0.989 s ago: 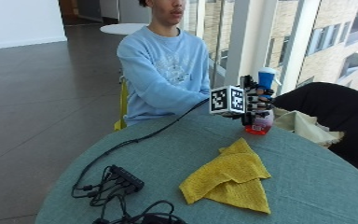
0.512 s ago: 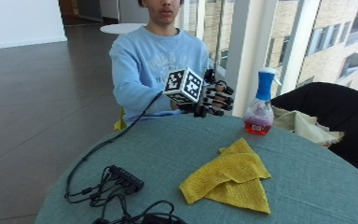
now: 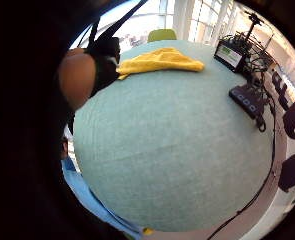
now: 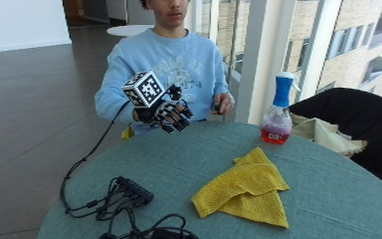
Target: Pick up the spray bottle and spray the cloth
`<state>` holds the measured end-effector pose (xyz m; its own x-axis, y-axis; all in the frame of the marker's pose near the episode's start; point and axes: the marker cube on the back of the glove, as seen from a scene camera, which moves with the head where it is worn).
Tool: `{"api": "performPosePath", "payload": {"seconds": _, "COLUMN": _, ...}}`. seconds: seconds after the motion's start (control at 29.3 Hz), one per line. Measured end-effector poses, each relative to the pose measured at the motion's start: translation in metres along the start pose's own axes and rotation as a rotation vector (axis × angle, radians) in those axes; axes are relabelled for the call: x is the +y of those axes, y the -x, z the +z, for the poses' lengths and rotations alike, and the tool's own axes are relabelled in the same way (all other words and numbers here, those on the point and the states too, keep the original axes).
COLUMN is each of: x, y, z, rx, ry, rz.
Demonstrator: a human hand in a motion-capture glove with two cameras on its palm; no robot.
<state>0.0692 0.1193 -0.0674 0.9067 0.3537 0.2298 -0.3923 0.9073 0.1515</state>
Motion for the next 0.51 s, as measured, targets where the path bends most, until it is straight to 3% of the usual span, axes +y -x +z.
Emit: {"api": "performPosePath", "payload": {"seconds": 0.51, "x": 0.033, "y": -0.028, "z": -0.006, "rx": 0.019, "ry": 0.014, "rz": 0.003}}
